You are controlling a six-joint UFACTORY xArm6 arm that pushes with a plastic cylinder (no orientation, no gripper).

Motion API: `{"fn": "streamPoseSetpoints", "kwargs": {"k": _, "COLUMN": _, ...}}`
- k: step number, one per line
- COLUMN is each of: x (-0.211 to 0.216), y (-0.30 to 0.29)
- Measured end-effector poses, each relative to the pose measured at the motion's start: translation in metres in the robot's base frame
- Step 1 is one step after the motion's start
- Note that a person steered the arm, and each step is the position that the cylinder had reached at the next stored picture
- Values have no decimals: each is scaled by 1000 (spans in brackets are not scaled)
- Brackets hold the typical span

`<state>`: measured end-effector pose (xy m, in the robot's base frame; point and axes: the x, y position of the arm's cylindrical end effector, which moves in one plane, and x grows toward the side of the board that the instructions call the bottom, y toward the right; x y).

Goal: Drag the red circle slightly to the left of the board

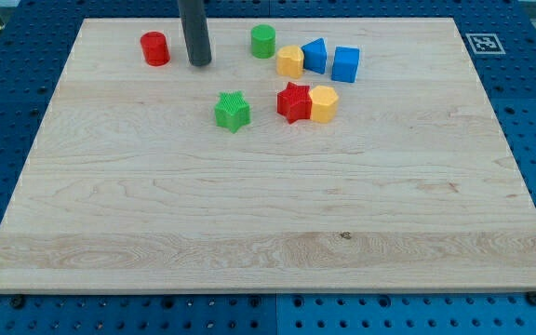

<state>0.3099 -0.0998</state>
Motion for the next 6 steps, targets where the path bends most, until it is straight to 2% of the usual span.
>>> {"fn": "streamPoseSetpoints", "kwargs": {"k": 2, "x": 1, "y": -11}}
{"fn": "streamPoseSetpoints", "kwargs": {"k": 6, "x": -62, "y": -69}}
